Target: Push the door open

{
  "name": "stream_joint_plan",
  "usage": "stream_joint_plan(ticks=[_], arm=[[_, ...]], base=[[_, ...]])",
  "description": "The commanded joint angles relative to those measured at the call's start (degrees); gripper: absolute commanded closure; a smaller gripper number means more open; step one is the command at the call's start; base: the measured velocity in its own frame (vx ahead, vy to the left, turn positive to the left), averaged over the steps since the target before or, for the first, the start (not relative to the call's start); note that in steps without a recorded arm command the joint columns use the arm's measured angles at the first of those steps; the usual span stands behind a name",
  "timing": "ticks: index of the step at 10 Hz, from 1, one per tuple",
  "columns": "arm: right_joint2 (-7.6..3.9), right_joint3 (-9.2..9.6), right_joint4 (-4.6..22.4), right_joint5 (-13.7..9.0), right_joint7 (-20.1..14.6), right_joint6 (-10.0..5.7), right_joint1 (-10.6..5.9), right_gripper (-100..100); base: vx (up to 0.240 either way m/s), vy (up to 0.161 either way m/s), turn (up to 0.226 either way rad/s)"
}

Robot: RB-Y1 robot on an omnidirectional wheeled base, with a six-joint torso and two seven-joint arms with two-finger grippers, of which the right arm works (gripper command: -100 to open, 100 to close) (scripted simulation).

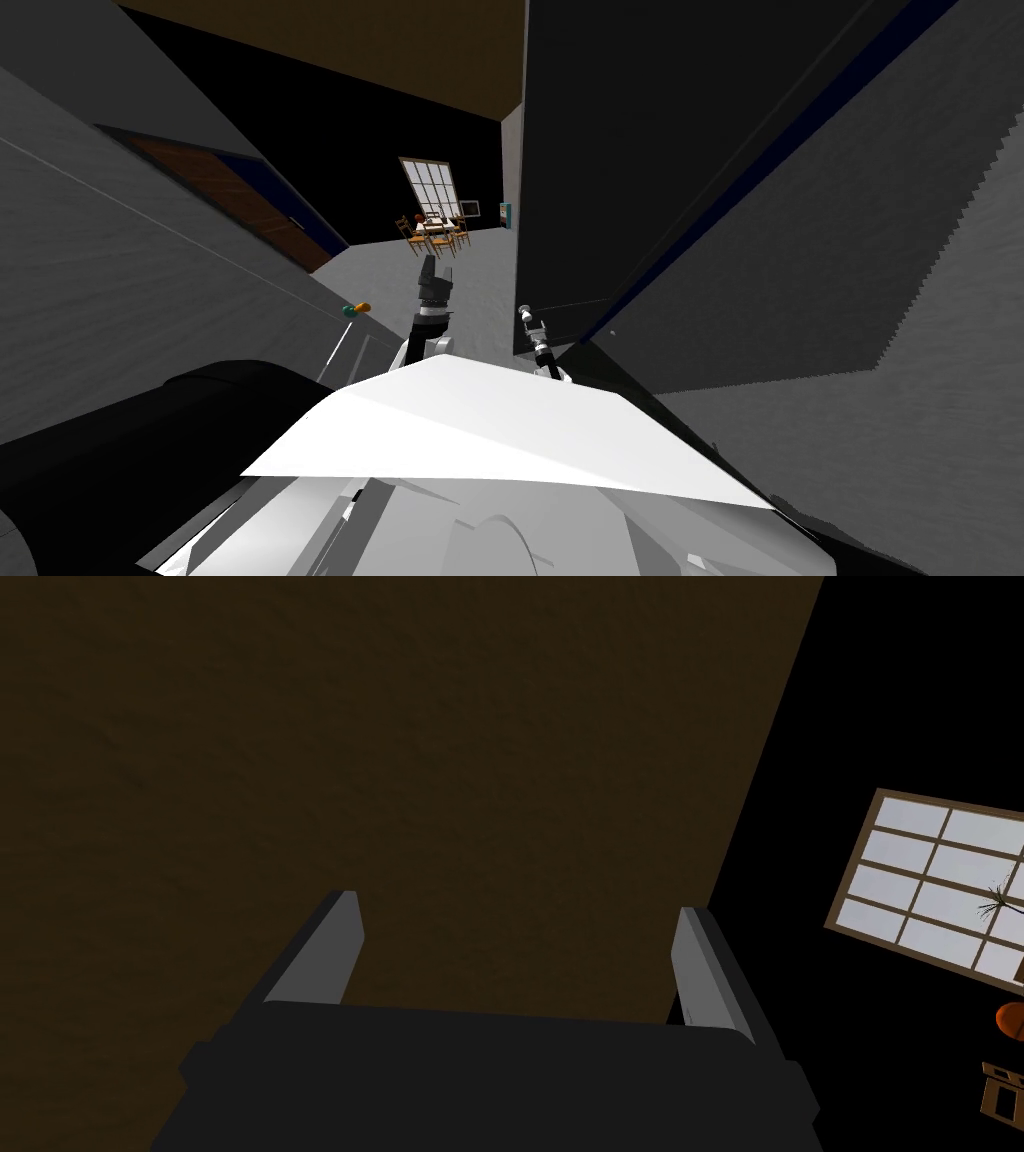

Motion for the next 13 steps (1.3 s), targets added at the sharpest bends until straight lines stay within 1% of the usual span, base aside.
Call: stream_joint_plan(ticks=[1,3,4,5,6,11,12,13], arm=[[0.94,-0.17,0.3,-0.1,-0.1,-0.30,-0.22,-100],[2.93,-0.28,0.4,-0.2,-0.1,-0.38,-0.28,-100],[2.93,-0.28,0.4,-0.2,-0.1,-0.38,-0.28,-100],[2.70,-0.25,1.0,-0.2,-0.4,-0.89,-0.40,-100],[2.70,-0.25,1.0,-0.2,-0.4,-0.89,-0.40,100],[2.70,-0.25,1.0,-0.2,-0.4,-0.89,-0.40,100],[0.92,-0.21,0.9,-0.2,-0.5,-0.79,-0.36,-100],[0.43,-0.19,0.8,-0.2,-0.5,-0.74,-0.35,-100]], base=[[0.182,0.062,0.024],[0.133,0.059,0.004],[0.084,0.032,0.026],[0.029,0.013,0.003],[0.000,0.000,0.000],[-0.006,-0.003,0.000],[-0.058,-0.009,-0.021],[-0.093,-0.026,-0.024]])
